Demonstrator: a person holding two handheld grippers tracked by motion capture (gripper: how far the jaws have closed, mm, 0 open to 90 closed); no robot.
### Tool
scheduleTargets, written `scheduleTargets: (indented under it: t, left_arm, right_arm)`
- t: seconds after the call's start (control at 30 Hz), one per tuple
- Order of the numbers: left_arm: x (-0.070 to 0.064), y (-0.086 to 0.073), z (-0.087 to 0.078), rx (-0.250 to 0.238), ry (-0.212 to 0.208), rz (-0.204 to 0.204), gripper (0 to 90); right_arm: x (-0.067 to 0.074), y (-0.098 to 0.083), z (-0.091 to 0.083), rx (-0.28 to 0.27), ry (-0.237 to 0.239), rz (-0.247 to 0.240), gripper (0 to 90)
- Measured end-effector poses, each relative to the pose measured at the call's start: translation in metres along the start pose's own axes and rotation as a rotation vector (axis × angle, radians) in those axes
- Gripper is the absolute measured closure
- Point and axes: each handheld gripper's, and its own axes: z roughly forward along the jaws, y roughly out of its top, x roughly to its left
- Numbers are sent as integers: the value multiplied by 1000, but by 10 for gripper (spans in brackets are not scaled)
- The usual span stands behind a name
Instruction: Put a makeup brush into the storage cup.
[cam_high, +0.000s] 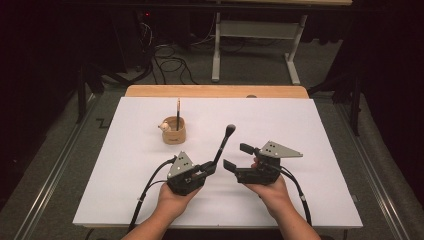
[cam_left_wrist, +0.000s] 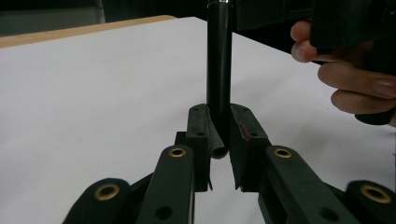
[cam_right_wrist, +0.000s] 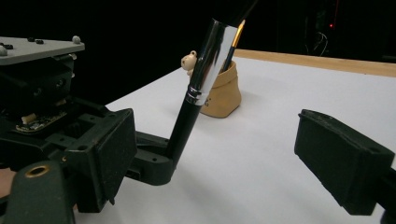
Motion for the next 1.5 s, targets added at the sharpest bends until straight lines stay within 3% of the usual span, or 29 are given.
scheduleTargets:
  t: [0.37,0.73,1.5]
  left_arm:
    - [-8,-3,5,12,-24,9,792]
    - [-11,-4,7,18,-35,16,792]
    - [-16,-8,11,30,-45,24,792]
  right_arm:
    - [0,0,3,-16,19,39,166]
    - [1,0,3,-26,39,41,282]
    - [-5,-2,1,-63,84,132,493]
